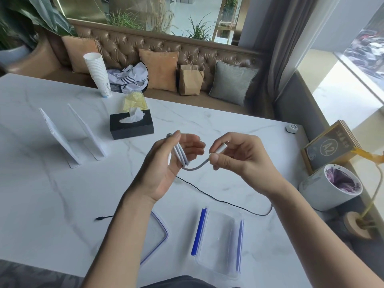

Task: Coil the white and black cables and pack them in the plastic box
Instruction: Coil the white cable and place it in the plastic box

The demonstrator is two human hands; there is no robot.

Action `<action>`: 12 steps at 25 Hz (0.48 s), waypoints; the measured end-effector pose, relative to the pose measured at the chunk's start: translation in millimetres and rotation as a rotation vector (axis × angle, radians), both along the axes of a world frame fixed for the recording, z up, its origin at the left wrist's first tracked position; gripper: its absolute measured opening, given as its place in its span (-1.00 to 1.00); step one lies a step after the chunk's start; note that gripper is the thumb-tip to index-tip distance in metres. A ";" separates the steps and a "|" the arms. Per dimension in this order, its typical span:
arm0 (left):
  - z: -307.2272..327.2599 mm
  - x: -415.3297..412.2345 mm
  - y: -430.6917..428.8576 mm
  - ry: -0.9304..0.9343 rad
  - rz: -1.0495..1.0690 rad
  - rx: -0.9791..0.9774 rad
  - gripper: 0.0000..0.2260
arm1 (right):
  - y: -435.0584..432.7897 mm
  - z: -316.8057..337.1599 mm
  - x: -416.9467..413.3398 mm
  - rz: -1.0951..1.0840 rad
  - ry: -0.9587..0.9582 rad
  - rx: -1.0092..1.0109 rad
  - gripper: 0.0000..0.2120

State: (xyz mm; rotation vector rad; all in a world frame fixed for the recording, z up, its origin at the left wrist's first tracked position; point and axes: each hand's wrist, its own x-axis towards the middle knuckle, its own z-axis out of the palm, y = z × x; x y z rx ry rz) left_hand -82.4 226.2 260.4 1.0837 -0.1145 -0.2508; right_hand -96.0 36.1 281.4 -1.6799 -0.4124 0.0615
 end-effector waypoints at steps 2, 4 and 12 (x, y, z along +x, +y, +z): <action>0.5 2.2 2.0 0.108 0.053 -0.144 -0.57 | -2.9 -0.9 0.5 0.032 0.012 -0.010 -0.92; 0.0 3.7 4.0 0.166 0.092 -0.218 -0.57 | -5.6 -2.0 1.6 0.046 0.020 -0.015 -0.92; -3.4 -7.8 -3.3 0.022 -0.185 0.113 -0.61 | -0.5 13.7 9.3 0.179 -0.127 -0.226 -0.95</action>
